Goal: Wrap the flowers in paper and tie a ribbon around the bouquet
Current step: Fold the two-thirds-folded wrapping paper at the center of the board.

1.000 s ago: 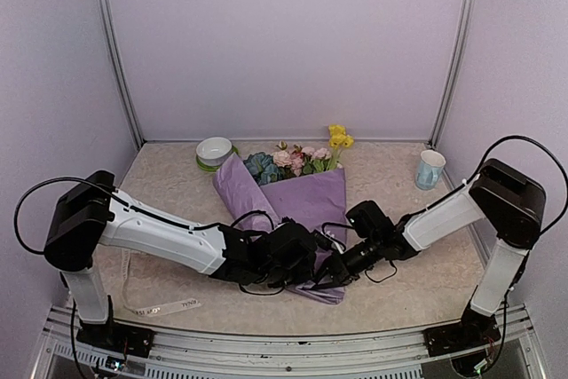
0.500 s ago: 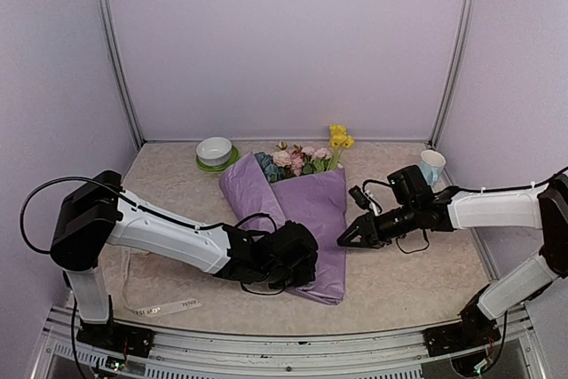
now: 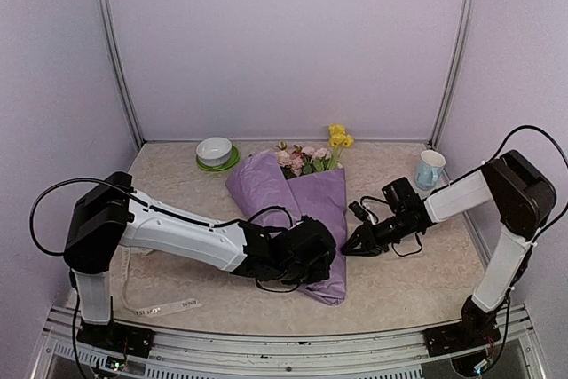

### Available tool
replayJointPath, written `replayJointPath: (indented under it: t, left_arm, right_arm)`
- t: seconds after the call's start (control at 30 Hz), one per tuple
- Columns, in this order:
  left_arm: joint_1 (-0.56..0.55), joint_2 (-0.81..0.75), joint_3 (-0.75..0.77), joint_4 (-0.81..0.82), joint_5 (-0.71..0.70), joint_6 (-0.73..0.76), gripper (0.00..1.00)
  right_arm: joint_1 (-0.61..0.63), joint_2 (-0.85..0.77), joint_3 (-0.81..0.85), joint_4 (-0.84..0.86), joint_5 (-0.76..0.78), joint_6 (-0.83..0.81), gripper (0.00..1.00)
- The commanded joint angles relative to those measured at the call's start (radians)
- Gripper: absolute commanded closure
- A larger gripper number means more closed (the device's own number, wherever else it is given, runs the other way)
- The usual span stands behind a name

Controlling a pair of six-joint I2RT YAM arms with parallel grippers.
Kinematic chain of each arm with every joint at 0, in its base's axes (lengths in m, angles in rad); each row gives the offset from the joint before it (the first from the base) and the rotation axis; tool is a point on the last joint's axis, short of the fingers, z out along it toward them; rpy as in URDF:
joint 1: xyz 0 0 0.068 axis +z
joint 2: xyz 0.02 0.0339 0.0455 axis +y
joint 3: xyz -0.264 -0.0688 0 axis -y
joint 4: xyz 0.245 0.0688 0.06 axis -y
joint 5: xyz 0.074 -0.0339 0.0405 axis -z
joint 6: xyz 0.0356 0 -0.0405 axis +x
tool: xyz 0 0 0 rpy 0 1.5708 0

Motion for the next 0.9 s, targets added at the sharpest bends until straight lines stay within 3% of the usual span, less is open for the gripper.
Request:
replayJointPath:
  t: [0.0,0.13,0.27,0.43,0.87]
  left_arm:
    - [-0.056,0.053,0.14,-0.093,-0.078,0.135,1.0]
    - [-0.092,0.127,0.279,-0.186,-0.104,0.252,1.0]
    - [-0.112,0.21,0.394,-0.298,-0.071,0.329,1.0]
    - [-0.114,0.254,0.414,-0.346,-0.02,0.36,1.0]
    - [-0.111,0.262,0.417,-0.368,0.009,0.363,1.0]
  right_arm:
    - [0.057,0.063,-0.027,0.105,-0.073,0.06,0.8]
    - [0.085,0.064,-0.047,0.184,-0.072,0.155,0.95]
    - [0.101,0.054,-0.057,0.209,-0.068,0.182,0.97]
    - [0.105,0.015,-0.064,0.197,-0.042,0.184,0.96]
    - [-0.013,-0.407,-0.018,-0.064,0.24,0.06,0.63]
